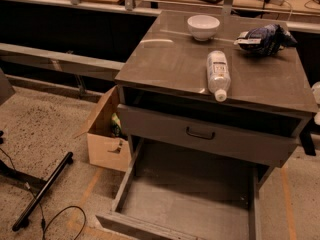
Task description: Place blue chip bag into middle drawer
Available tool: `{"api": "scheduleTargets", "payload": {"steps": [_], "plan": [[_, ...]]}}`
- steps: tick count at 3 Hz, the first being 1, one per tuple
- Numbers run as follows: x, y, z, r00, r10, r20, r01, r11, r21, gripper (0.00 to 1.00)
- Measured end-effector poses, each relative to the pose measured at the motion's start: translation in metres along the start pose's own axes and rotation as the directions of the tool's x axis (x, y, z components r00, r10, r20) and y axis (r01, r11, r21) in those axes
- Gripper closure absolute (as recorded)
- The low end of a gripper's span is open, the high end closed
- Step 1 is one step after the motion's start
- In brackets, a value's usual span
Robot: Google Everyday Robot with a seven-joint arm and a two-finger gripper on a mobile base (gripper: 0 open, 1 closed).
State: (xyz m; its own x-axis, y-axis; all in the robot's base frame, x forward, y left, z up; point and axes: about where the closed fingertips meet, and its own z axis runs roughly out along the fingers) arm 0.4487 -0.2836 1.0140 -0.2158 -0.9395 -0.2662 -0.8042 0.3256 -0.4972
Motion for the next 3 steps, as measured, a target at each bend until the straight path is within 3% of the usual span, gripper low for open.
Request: {"api": "scheduleTargets", "payload": {"steps": [1,2,3], "plan": [[0.018,-0.021,-0.005,1.0,0.009,0.014,-0.011,0.9909,0.134,0.0],[0.014,-0.033,-0.008,1.0,0.006,0.028,-0.011,0.983,0.183,0.0],[0.014,-0.033,-0.008,1.0,0.006,0.028,-0.011,0.983,0.183,0.0]]}}
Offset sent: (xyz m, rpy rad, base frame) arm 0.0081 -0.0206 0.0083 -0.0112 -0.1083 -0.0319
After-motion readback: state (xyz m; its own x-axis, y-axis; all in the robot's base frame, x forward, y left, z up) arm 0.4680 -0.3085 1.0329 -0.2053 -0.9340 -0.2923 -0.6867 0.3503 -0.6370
